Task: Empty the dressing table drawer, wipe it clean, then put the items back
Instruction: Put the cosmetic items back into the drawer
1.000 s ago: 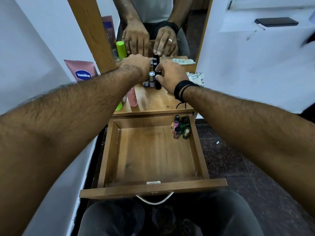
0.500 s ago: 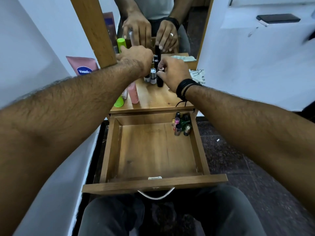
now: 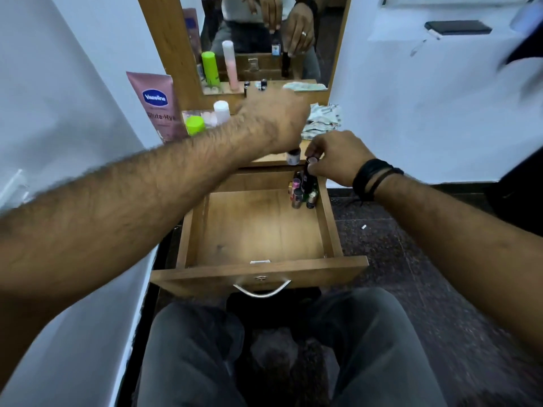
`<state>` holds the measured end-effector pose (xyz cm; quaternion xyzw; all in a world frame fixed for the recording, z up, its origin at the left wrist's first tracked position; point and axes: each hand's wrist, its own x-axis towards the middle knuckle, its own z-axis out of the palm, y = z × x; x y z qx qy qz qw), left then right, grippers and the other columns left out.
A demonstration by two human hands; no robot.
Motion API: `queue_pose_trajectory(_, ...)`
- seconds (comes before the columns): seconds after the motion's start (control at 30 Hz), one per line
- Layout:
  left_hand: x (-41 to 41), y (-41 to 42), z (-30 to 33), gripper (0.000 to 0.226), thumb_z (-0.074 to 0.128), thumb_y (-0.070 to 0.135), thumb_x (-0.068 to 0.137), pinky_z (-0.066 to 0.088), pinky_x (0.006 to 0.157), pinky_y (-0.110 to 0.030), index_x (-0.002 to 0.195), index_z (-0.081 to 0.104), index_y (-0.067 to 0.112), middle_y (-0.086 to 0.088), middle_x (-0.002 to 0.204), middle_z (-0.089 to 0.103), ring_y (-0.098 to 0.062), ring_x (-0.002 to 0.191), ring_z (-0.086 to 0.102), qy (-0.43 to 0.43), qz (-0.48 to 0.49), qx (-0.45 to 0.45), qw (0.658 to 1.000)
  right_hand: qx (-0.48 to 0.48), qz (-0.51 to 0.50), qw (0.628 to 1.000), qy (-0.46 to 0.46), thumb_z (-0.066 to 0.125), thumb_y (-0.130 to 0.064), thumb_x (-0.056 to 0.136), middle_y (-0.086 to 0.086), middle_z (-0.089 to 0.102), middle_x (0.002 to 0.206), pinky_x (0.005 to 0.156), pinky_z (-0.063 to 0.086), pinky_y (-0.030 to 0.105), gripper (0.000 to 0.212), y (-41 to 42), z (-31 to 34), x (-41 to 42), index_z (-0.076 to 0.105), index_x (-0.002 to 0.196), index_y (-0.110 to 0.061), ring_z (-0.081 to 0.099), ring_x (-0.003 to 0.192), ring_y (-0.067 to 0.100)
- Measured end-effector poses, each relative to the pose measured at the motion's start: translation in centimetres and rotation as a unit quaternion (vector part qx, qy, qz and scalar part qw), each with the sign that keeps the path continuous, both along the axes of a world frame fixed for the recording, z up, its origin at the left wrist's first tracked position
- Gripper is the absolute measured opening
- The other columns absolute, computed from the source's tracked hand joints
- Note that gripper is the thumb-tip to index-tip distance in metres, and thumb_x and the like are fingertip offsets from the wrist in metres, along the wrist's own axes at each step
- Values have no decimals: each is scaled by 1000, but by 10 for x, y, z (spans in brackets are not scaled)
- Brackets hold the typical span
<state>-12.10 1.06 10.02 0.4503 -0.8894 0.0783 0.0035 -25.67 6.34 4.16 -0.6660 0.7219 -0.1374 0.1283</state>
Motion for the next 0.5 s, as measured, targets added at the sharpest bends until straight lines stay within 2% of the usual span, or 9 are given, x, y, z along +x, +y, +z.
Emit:
queue_pose_trajectory(0.1,-2,14,-36,17,71,32,85,51,83,-51,101,68,26,-1,92,55,-31,97,59,-7,18,56,998,26,-2,999,28,68,-21,82,6,70,101,71,40,28,19,12,-23,-1,71,100,-18,59,89,26)
queue_pose_trajectory(0.17,-3,20,-60,20,72,30,84,48,88,-53,102,66,24,-2,92,52,-33,103,58,-21,24,95,995,28,-2,999,35,66,-20,82,9,70,100,71,45,31,20,16,-39,0,71,100,-14,61,91,29)
queue_pose_trajectory(0.3,-3,28,-97,23,65,28,88,44,95,-51,110,65,24,-6,114,64,-36,113,58,-36,26,139,989,13,12,999,48,65,-20,83,11,69,105,74,44,34,20,18,-65,-2,69,102,-13,62,99,34)
queue_pose_trajectory(0.4,-3,30,-111,23,62,29,91,44,98,-51,114,64,23,-6,117,65,-35,113,60,-36,26,155,987,5,11,998,53,62,-21,87,9,67,108,75,42,33,19,19,-82,-2,67,104,-16,62,99,32)
queue_pose_trajectory(0.5,-4,32,-119,26,62,32,93,45,92,-50,118,61,24,-7,118,63,-37,115,58,-34,41,175,983,-6,2,997,82,60,-29,88,5,67,105,78,52,38,18,21,-93,-1,65,102,-19,63,95,31)
